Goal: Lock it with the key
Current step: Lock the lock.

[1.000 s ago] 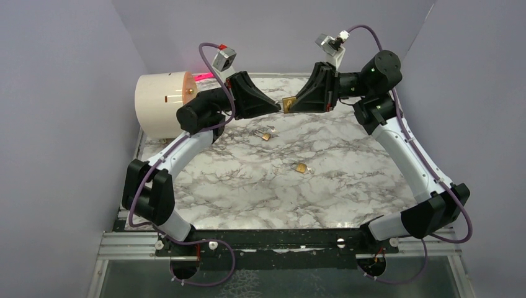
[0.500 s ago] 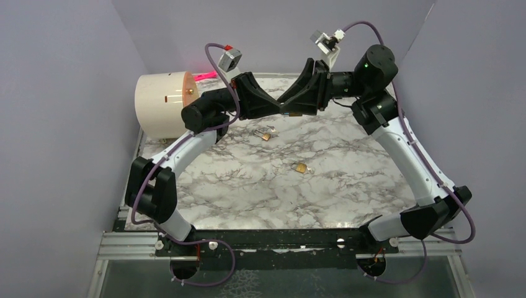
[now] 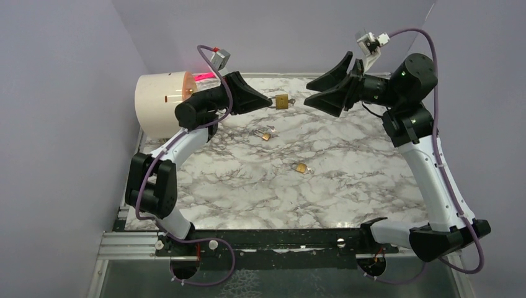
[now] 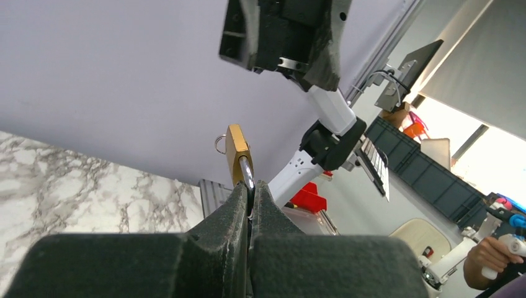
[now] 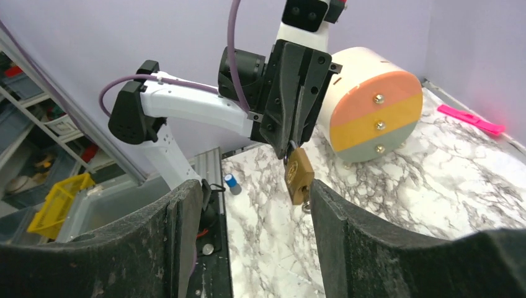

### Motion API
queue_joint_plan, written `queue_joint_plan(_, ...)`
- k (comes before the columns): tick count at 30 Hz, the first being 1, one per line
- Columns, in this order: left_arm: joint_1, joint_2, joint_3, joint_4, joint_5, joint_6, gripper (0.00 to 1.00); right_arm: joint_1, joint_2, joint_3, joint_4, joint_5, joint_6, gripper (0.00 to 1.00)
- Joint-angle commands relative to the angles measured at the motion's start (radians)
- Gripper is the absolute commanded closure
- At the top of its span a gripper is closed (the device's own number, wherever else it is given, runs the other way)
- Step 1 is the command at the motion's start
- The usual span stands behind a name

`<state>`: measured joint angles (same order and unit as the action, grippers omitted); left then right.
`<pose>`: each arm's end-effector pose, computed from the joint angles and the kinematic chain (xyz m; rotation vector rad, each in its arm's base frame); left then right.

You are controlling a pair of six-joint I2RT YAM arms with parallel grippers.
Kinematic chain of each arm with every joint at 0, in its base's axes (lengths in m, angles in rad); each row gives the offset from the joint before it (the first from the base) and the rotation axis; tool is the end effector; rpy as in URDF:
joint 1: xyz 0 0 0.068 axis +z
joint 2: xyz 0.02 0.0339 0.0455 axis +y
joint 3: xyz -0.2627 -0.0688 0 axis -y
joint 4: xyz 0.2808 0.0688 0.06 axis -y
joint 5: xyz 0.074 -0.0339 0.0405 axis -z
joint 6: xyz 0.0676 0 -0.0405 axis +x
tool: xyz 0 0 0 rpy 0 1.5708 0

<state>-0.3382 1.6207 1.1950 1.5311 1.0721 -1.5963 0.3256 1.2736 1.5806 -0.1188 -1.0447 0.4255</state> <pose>0.3212 -0.1759 0.4096 0.7290 1.1572 -1.9315 0.2643 0.1509 0.5269 -0.8600 1.3783 1.3053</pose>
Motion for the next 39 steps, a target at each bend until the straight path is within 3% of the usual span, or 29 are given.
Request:
queue_joint_plan(1,0.025,-0.053,-0.047,0.26,0.025,0.002,1.0,-0.022,-0.038,-0.077,0.045,0.043,0.004,0.32)
queue_joint_plan(10,0.035,-0.103,-0.138,0.199,-0.004,0.03,1.0,-0.022,-0.042,-0.182,0.028,0.11,-0.041,0.32)
queue_joint_plan(19,0.036,-0.151,-0.157,0.153,-0.014,0.039,1.0,-0.012,-0.081,-0.337,0.201,0.064,0.031,0.34)
queue_joint_plan(24,0.035,-0.181,-0.185,0.072,0.0,0.088,1.0,0.009,-0.053,-0.353,0.351,0.011,0.135,0.35)
queue_joint_plan(39,0.036,-0.185,-0.189,0.004,-0.01,0.139,1.0,0.078,-0.027,-0.309,0.329,-0.019,0.117,0.45)
